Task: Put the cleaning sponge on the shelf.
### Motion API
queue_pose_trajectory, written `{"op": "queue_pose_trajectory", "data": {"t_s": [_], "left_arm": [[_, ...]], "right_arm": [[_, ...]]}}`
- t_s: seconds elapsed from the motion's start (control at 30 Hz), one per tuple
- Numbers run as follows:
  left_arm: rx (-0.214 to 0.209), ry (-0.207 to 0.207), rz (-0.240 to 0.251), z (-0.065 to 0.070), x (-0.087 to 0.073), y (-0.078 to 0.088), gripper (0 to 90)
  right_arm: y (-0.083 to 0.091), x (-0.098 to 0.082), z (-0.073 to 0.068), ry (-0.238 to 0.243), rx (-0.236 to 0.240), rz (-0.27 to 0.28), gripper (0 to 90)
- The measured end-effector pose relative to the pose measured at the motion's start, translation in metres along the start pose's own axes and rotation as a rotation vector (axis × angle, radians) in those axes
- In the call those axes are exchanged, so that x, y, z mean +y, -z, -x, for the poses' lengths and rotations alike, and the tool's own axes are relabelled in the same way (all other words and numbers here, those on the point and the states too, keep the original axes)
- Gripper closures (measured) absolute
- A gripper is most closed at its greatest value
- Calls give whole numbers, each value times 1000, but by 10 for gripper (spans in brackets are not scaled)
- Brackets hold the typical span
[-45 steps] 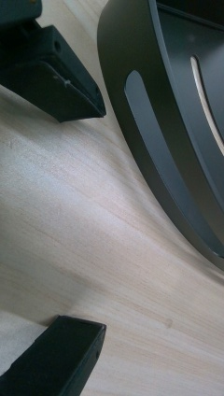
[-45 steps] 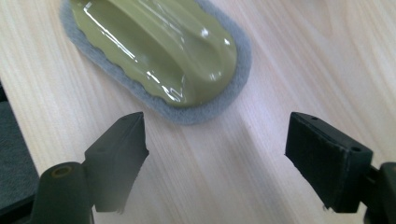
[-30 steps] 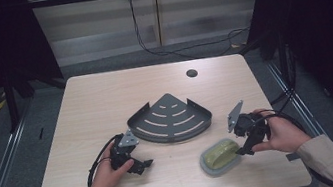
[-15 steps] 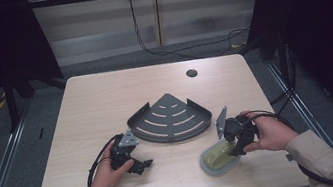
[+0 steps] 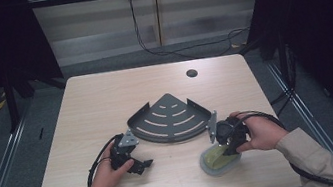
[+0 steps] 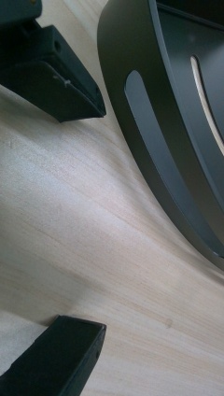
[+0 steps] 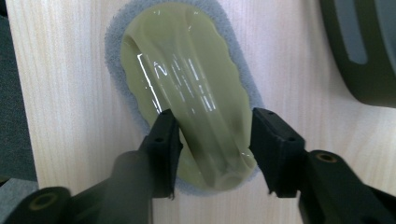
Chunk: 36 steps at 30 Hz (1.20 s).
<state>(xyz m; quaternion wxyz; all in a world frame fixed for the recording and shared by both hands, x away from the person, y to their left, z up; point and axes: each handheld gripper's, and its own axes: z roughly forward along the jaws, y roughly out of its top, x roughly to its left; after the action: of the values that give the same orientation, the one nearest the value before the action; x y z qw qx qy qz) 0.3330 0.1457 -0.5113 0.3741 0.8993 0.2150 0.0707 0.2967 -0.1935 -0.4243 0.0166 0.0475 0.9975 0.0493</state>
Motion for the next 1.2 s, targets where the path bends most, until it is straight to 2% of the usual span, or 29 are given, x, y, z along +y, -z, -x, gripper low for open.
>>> {"op": "queue_pose_trajectory", "data": {"t_s": [0.03, 0.07, 0.17, 0.2, 0.23, 0.27, 0.33, 0.37, 0.47, 0.53, 0.67, 0.73, 1.1, 1.17, 1.2], "left_arm": [[0, 0, 0, 0, 0, 0, 0], [0, 0, 0, 0, 0, 0, 0], [0, 0, 0, 0, 0, 0, 0], [0, 0, 0, 0, 0, 0, 0], [0, 0, 0, 0, 0, 0, 0], [0, 0, 0, 0, 0, 0, 0], [-1, 2, 1, 0, 0, 0, 0], [-1, 2, 1, 0, 0, 0, 0], [0, 1, 1, 0, 0, 0, 0], [0, 1, 1, 0, 0, 0, 0], [-1, 1, 1, 0, 0, 0, 0], [0, -2, 0, 0, 0, 0, 0], [0, -1, 0, 0, 0, 0, 0], [0, -2, 0, 0, 0, 0, 0], [0, -1, 0, 0, 0, 0, 0]], "right_arm": [[-1, 1, -1, 1, 5, -16, 564], [-3, 2, 0, 18, 4, -9, 576], [-5, 4, 0, 19, 5, -19, 652], [-5, 4, 0, 19, 5, -19, 652], [-5, 6, 1, 20, 16, -32, 705], [-4, 7, 0, 4, 7, -32, 706], [-3, 8, 2, 7, 13, -26, 707], [-1, 8, 1, -2, 28, -26, 708], [3, 7, 3, -35, 28, -13, 708], [7, 5, 5, -76, 31, -10, 708], [12, 3, 7, -106, 31, 2, 709], [16, 0, 9, -153, 36, 5, 709], [37, -4, 20, -250, 27, 22, 709], [41, -5, 22, -255, 27, 28, 709], [44, -6, 24, -274, 28, 30, 709]]}}
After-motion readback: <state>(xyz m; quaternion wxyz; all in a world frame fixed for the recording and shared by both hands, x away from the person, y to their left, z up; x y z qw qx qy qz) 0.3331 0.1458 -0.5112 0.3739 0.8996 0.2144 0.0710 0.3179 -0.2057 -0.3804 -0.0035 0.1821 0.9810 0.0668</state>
